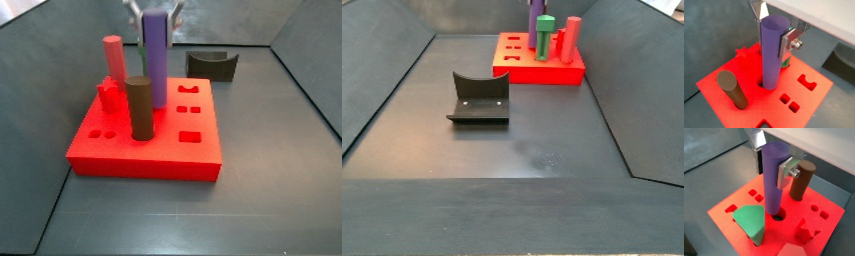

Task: Pick up the round object. Move up. Move to above the board. Insert the round object.
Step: Insert the round object.

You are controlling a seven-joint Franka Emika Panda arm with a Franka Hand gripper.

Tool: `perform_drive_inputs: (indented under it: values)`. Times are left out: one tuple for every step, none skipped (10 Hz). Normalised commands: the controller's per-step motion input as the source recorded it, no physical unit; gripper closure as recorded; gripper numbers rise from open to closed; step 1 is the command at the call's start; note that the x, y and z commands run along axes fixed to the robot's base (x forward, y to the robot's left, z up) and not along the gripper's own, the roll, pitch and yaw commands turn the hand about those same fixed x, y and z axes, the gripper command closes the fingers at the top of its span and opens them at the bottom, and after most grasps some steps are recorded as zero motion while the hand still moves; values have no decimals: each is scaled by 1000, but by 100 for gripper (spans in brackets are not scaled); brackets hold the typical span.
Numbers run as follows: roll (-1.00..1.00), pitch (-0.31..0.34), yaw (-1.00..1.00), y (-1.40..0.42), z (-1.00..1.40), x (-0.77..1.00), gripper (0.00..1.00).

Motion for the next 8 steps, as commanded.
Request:
perform_drive_inputs:
  values:
    - [20, 6, 0, 0, -149, -117, 100]
    - [9, 20, 0, 0, -83, -114, 100]
    - [3, 1, 0, 0, -34, -151, 100]
    - [0, 4, 0, 0, -37, -169, 100]
    - [0, 0, 0, 0, -80, -140, 100]
    - [21, 0, 0, -63, -123, -140, 100]
    - [31, 0, 20, -129, -169, -171, 100]
    - [34, 0, 26, -149, -220, -69, 100]
